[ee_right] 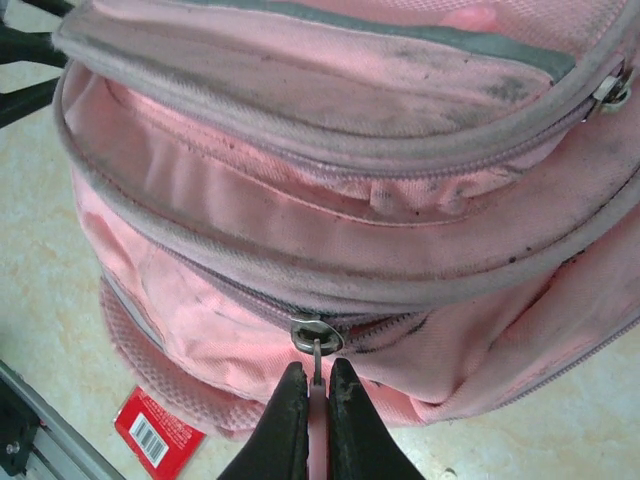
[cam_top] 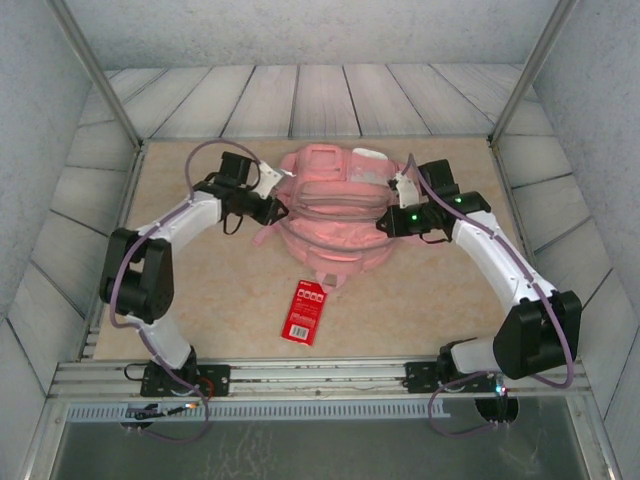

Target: Pack the student bag

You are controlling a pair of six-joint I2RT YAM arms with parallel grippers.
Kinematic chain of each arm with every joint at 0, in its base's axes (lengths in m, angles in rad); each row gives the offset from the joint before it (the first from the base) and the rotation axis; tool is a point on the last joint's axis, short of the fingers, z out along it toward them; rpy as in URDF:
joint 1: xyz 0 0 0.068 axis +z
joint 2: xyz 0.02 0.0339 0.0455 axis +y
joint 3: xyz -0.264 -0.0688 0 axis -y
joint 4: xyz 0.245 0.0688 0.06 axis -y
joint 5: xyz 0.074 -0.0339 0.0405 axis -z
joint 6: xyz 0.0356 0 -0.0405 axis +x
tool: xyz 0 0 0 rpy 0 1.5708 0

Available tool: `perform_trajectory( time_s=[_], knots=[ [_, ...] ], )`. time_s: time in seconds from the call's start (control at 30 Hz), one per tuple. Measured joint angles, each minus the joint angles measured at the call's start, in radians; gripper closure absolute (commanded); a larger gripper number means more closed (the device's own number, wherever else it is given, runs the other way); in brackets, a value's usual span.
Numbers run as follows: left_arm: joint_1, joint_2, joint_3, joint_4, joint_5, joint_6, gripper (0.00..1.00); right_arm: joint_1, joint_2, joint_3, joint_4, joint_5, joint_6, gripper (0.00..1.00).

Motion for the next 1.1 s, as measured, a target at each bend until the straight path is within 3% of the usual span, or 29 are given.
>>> perform_trajectory(
  time_s=[0.13, 0.23, 0.4, 0.63, 1.1],
  knots=[
    [-0.006, -0.113, -0.03, -0.031, -0.018, 0.0, 0.4, -0.008, 0.0, 0.016, -0.026, 0.0, -0.001, 1.0],
    [-0.06, -0.187, -0.03, -0.047, -0.024, 0.008, 0.39, -0.008, 0.0, 0.02, -0.028, -0.002, -0.002, 1.0],
    [-0.183, -0.227, -0.026, -0.051, 0.008, 0.014, 0.47, -0.007, 0.0, 0.02, -0.028, -0.015, -0.003, 1.0],
    [-0.286, -0.128, 0.087, -0.077, 0.061, 0.027, 0.49, -0.007, 0.0, 0.02, -0.027, -0.043, -0.013, 1.0],
    [-0.449, 0.117, 0.431, -0.231, 0.018, 0.146, 0.57, 0.02, 0.002, 0.02, -0.036, -0.13, -0.047, 1.0]
  ],
)
